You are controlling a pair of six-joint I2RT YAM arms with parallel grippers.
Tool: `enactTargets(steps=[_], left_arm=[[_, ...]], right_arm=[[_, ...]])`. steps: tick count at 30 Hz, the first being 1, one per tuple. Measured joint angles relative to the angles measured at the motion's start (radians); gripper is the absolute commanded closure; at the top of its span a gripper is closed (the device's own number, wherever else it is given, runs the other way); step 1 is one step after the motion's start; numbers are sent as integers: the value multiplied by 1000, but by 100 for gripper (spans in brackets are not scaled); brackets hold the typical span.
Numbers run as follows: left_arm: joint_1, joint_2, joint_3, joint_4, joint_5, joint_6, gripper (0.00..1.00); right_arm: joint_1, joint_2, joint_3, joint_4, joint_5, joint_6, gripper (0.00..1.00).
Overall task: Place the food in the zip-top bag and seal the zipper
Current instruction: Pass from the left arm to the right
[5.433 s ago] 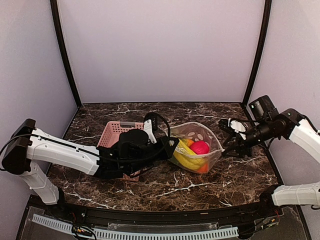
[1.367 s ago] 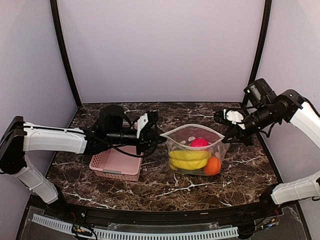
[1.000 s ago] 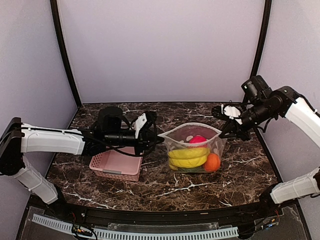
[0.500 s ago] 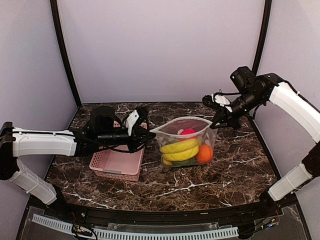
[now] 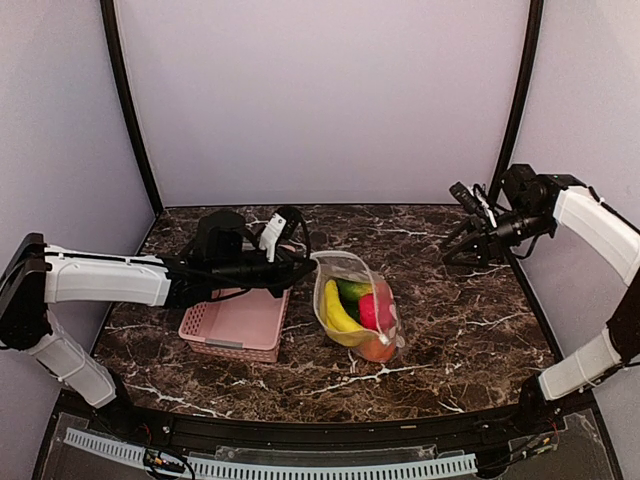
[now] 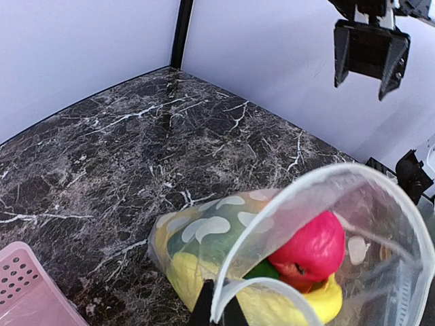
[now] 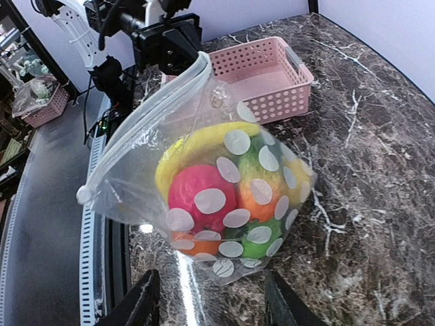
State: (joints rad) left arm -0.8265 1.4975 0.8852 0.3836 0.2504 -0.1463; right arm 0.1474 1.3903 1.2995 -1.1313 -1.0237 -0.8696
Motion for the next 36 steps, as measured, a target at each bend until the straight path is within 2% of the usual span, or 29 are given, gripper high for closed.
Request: enactTargets(steps=[6, 10, 16, 25, 36], left_arm=[[0, 5, 17, -23, -49, -103, 99], [1, 5, 18, -34, -88, -203, 99], [2, 4, 18, -21, -204, -410, 99], [3, -22, 2, -14, -435, -666, 99], [-3, -27, -13, -5, -504, -753, 99]], right_arm=[[27, -133, -170, 70, -29, 8, 42], [173, -217, -236, 153, 20, 56, 44], [436, -191, -293, 300, 203, 159, 50], [588, -188, -296, 478, 459, 286, 55], [896, -67, -214, 571, 728, 311, 55]])
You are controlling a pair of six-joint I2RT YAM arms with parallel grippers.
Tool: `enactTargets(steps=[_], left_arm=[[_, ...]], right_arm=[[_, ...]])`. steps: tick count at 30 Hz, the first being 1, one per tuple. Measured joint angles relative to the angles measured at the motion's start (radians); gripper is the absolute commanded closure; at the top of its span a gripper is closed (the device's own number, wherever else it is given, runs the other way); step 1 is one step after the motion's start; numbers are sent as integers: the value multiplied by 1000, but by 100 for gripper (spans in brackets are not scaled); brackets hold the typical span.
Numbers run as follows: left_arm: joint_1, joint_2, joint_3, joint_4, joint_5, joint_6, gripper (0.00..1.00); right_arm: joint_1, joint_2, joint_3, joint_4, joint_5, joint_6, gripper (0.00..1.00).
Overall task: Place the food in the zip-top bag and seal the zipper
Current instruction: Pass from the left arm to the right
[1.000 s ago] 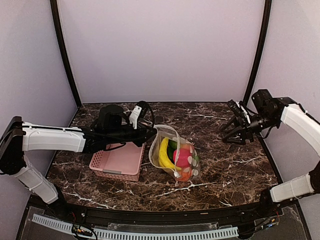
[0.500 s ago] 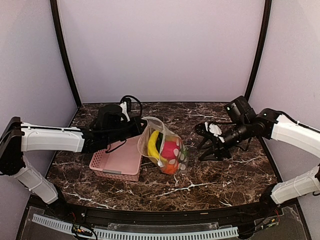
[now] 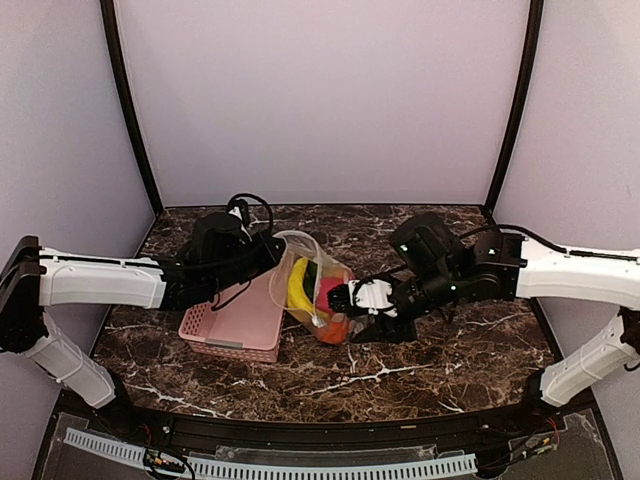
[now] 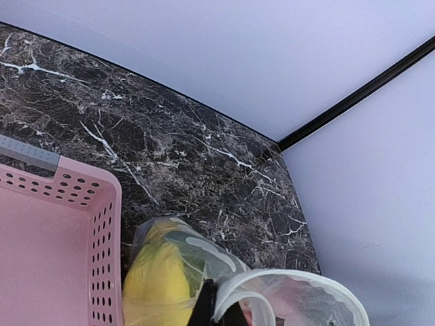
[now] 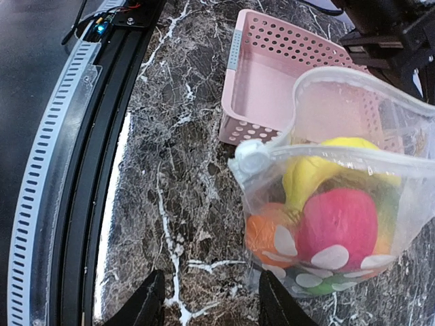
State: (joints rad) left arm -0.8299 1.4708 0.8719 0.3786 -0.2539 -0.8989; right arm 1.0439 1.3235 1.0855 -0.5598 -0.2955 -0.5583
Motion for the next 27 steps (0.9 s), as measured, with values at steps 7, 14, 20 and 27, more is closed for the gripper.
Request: enactTargets(steps=[7, 14, 20, 27], left_arm=[[-3, -27, -37, 2, -29, -7, 99], [-6, -58, -43, -3, -50, -7, 99], [-6, -77, -52, -5, -62, -8, 99], [-6, -82, -70, -6, -74, -14, 99]], right_arm=[[109, 75, 31, 74, 180, 39, 57], [141, 133, 50, 140, 288, 48, 55], [163, 182, 50, 199, 379, 46, 60], [164, 204, 50, 257, 534, 61, 83]])
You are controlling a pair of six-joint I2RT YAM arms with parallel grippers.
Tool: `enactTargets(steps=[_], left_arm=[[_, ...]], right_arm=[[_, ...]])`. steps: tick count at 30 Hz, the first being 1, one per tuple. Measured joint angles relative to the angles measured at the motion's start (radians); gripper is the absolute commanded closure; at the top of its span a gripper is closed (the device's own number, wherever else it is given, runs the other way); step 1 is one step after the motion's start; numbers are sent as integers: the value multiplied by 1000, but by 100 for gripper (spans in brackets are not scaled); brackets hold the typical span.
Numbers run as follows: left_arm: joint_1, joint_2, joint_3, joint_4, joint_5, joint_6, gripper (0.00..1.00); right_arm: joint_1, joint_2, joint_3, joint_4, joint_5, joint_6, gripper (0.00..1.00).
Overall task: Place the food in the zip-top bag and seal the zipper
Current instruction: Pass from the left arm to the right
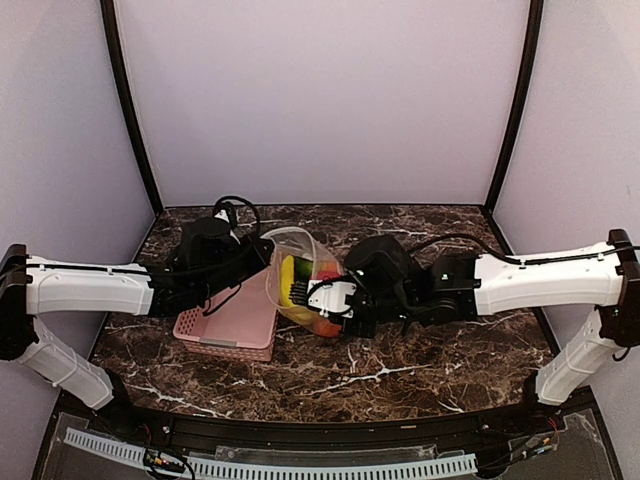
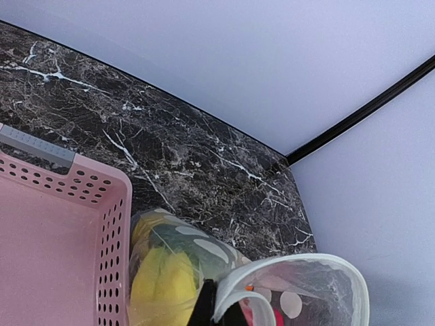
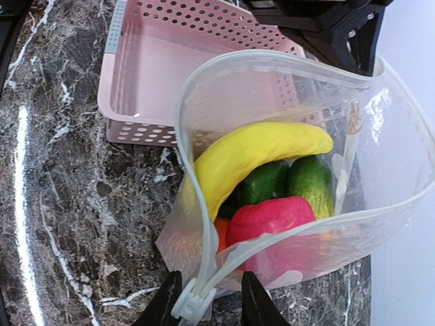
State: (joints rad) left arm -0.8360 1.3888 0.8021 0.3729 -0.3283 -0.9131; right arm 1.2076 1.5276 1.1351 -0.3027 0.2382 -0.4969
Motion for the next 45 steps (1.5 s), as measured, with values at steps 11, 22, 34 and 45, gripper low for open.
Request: enactTargets(steps=[11, 22, 34, 45], left_arm=[[0, 0, -2, -1, -3, 17, 99], [0, -125, 48, -149, 29, 286, 99], [1, -225, 23, -130, 309, 602, 50], [-24, -159, 193, -238, 541, 919, 25]], right_arm=[[-116, -117, 5, -72, -101, -43, 100], [-314, -188, 189, -325, -340, -226, 100], [-438, -154, 324, -570, -520, -364, 100], [-438, -82, 475, -793, -519, -451, 100]])
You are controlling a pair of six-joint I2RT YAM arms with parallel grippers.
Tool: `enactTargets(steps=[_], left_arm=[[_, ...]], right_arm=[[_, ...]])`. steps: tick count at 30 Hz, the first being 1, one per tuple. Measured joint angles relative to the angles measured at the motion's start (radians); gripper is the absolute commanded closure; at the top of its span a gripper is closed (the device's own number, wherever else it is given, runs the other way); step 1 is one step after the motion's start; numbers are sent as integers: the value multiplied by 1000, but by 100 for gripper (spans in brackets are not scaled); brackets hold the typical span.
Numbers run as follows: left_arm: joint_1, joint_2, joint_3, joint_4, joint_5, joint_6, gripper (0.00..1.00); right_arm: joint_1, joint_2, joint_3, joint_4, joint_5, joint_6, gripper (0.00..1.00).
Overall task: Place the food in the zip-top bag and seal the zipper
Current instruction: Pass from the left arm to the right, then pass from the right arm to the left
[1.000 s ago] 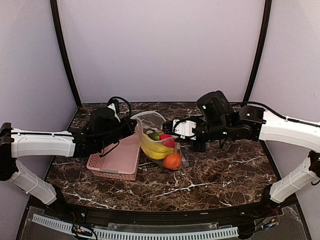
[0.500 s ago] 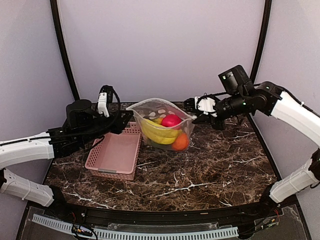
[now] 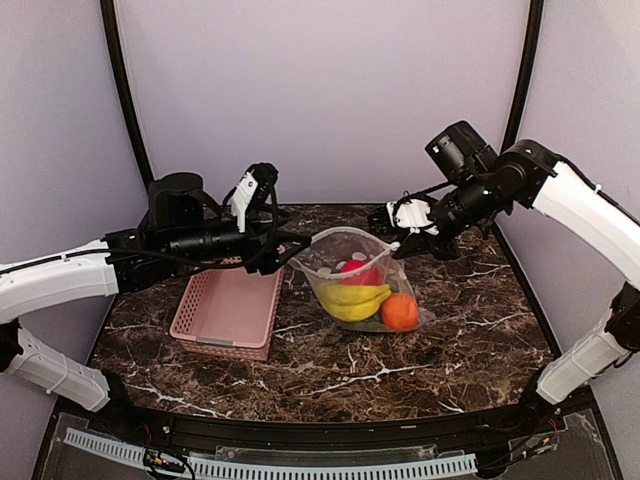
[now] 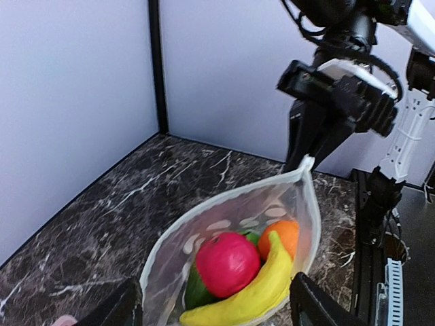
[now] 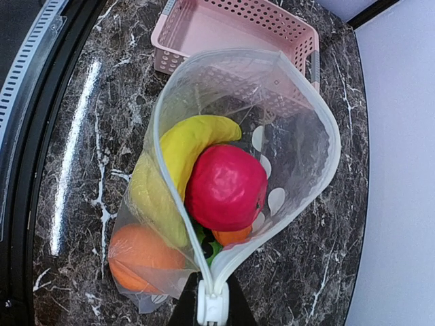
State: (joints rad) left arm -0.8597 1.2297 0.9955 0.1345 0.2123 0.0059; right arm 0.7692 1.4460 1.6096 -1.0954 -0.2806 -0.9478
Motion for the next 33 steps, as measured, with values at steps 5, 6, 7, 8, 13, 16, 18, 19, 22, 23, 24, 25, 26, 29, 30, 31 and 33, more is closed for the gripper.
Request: enactTargets(steps=[5, 6, 7, 8, 13, 16, 18, 19, 22, 23, 24, 25, 26, 29, 30, 31, 33], left_arm=[[-118, 193, 232, -13, 74, 138, 20], [-137, 240, 290, -26, 86, 170, 19], [-154, 279, 340, -35, 97, 197, 18], [-166, 312, 377, -45, 108, 224, 17], [-172, 408, 478, -93, 153, 281, 16], [-169, 443, 494, -94, 179, 267, 16], [-168, 461, 494, -87, 194, 240, 17], [-168, 468, 494, -82, 197, 225, 18], [-168, 490, 494, -69, 203, 171, 19], [-168, 495, 494, -66, 206, 152, 19], [-168, 499, 494, -61, 214, 135, 19], [-168, 501, 494, -59, 218, 117, 19], [-168, 502, 494, -57, 222, 101, 19], [-168, 504, 494, -52, 234, 53, 19], [-168, 504, 494, -50, 238, 33, 19], [-168, 504, 494, -47, 241, 17, 19], [-168, 504, 494, -38, 245, -14, 19]], right_arm=[[0, 21, 77, -78, 33, -32, 100], [0, 24, 95, -94, 38, -37, 100], [0, 27, 111, -109, 42, -40, 100], [0, 27, 129, -124, 43, -43, 100], [0, 27, 178, -167, 44, -46, 100], [0, 28, 178, -185, 44, -44, 100], [0, 28, 178, -193, 43, -42, 100], [0, 28, 178, -193, 42, -39, 100], [0, 28, 178, -195, 43, -32, 100], [0, 29, 178, -195, 45, -29, 100], [0, 29, 178, -198, 49, -24, 100], [0, 31, 178, -199, 51, -19, 100], [0, 33, 178, -198, 53, -15, 100], [0, 39, 178, -196, 55, -2, 100], [0, 41, 178, -195, 56, 2, 100], [0, 42, 178, -193, 58, 8, 100], [0, 44, 178, -190, 67, 22, 100]])
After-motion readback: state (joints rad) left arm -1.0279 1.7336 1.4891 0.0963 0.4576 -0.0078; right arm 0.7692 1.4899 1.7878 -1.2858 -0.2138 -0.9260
